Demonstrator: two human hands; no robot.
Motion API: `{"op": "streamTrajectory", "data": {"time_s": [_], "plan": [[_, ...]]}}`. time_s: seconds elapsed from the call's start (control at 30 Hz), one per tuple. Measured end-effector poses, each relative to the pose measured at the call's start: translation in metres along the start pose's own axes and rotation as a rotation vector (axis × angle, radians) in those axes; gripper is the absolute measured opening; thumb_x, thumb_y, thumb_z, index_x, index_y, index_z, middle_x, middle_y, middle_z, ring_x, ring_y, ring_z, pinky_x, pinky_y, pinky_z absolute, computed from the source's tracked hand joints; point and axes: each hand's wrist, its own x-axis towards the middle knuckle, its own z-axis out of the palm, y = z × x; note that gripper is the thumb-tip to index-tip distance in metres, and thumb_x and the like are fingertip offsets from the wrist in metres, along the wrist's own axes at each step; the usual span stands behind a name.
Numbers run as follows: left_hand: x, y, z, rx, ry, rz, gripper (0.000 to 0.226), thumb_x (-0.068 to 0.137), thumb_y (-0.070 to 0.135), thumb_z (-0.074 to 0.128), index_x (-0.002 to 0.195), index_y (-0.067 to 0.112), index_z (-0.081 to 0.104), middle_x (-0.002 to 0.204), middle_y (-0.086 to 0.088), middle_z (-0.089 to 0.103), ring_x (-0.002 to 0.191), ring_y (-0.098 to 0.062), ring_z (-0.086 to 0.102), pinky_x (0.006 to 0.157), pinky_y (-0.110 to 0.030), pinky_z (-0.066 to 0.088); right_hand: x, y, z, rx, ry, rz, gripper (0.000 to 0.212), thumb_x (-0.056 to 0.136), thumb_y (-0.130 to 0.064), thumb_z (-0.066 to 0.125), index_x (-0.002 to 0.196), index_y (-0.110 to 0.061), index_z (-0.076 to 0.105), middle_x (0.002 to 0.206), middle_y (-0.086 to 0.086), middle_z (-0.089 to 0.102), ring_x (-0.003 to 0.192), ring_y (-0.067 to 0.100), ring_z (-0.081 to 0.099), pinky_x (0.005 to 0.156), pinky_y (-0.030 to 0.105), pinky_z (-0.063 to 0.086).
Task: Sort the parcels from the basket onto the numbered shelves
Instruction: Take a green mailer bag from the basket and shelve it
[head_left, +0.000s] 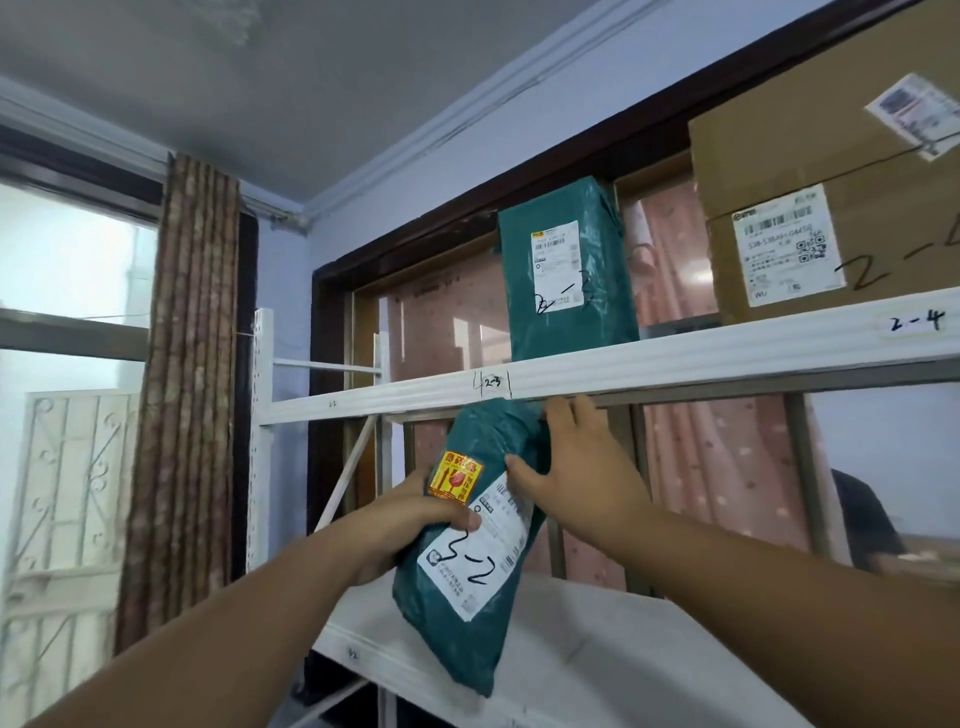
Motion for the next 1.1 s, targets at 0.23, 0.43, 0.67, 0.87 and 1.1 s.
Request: {"op": "streamTrajectory", "data": {"time_s": [0.23,0.43,0.67,0.87,1.1], "plan": [[0.015,-0.019,0.003,0.036,0.005,0.03,0.051,0.082,0.013,0.083,0.126,0.026,0.06,0.109,-0.008,0.081,0.102,-0.03,0.078,0.102,-0.054,0.057,-0.006,-0.008,0.02,0.65,-0.398,0.59,0.074,0.088,-0.046,0.076,0.144,-0.016,0.039,0.115,-0.005,0.06,0.08,0.003,0.054,0.058,0.02,0.043],[0.035,-0.039,0.023,-0.175,0.0,0.019,0.053,0.082,0.017,0.079,0.132,0.016,0.063,0.11,-0.012,0.081,0.101,-0.032,0.079,0.087,-0.039,0.06,-0.021,0.006,0.039,0.789,-0.413,0.716,0.067,0.074,-0.046,0.082,0.13,-0.037,0.048,0.101,-0.003,0.077,0.092,0.019,0.07,0.078,0.034,0.058],[0.039,-0.04,0.067,-0.363,-0.035,-0.087,0.037,0.099,0.031,0.057,0.126,0.009,0.07,0.112,-0.017,0.08,0.103,-0.033,0.075,0.098,-0.042,0.055,-0.052,0.033,0.033,0.872,-0.341,0.68,0.037,0.089,-0.024,0.071,0.112,-0.046,0.051,0.104,0.0,0.078,0.091,0.025,0.073,0.086,0.047,0.058],[0.037,-0.029,0.106,-0.277,-0.048,-0.043,0.037,0.1,0.031,0.057,0.132,0.012,0.065,0.114,-0.014,0.08,0.11,-0.035,0.074,0.102,-0.047,0.057,-0.088,0.064,0.007,0.958,-0.202,0.74,0.068,0.088,-0.024,0.078,0.137,-0.041,0.034,0.11,0.004,0.077,0.086,0.026,0.077,0.07,0.039,0.062],[0.032,-0.012,0.163,-0.272,-0.053,-0.035,0.038,0.097,0.033,0.061,0.127,0.012,0.07,0.111,-0.015,0.08,0.097,-0.03,0.075,0.089,-0.04,0.058,-0.115,0.095,-0.04,1.002,-0.176,0.806,0.063,0.087,-0.023,0.079,0.135,-0.03,0.039,0.118,0.005,0.072,0.086,0.023,0.071,0.076,0.041,0.059]]}}
